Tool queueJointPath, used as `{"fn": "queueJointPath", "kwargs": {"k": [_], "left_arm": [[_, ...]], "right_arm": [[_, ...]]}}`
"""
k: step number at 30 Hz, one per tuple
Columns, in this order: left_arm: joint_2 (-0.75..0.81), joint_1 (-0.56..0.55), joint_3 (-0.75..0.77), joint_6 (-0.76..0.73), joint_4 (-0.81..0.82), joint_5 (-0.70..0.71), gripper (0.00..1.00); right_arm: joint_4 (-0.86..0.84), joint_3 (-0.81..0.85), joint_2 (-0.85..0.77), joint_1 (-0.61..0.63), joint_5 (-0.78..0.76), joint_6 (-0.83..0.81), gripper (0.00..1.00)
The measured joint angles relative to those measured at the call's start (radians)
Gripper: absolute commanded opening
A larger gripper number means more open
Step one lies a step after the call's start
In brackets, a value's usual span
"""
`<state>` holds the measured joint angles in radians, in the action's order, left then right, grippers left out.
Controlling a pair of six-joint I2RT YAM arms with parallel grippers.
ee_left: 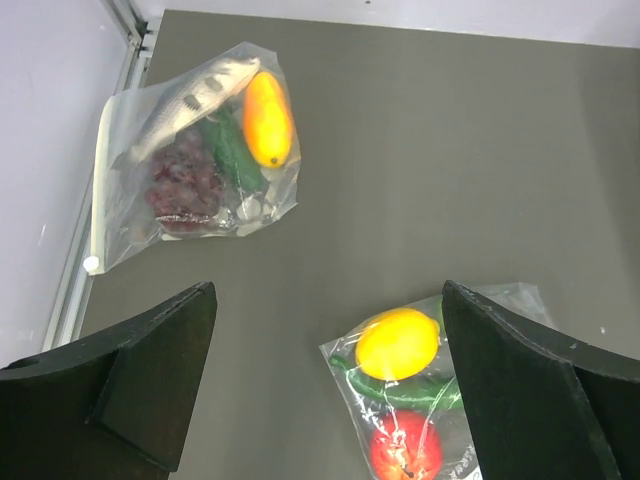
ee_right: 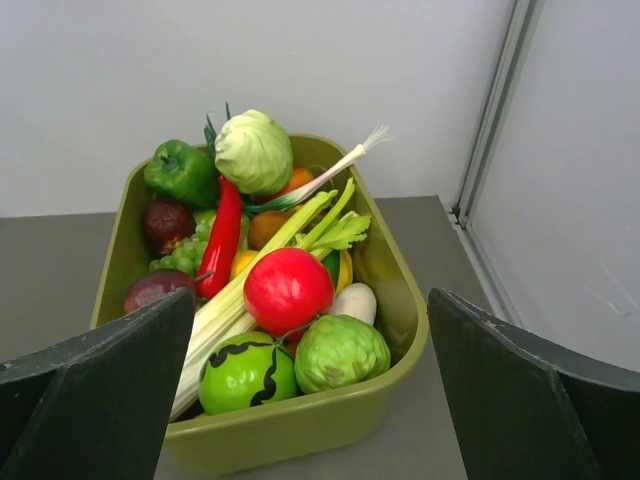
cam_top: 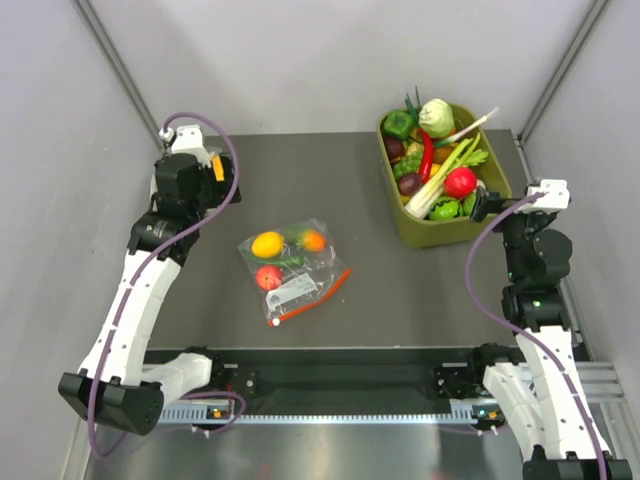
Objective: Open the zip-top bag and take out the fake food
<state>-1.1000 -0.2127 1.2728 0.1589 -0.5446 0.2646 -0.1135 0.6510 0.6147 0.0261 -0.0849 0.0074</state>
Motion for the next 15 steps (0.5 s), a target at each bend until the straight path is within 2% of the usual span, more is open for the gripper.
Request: {"fn": "queueJointPath", "kwargs": {"k": [10, 15], "left_arm": [[-0.032, 0.0, -0.003, 0.006, 0.002, 0.072, 0.98], [-0.1, 0.0, -0.058, 0.023, 0.064, 0.129, 0.96]], "right_arm": [[0.01, 0.0, 0.014, 0.0, 0.0, -0.016, 1.0], [0.011, 0.001, 0.016, 0.0, 0.001, -0.016, 1.0]]}}
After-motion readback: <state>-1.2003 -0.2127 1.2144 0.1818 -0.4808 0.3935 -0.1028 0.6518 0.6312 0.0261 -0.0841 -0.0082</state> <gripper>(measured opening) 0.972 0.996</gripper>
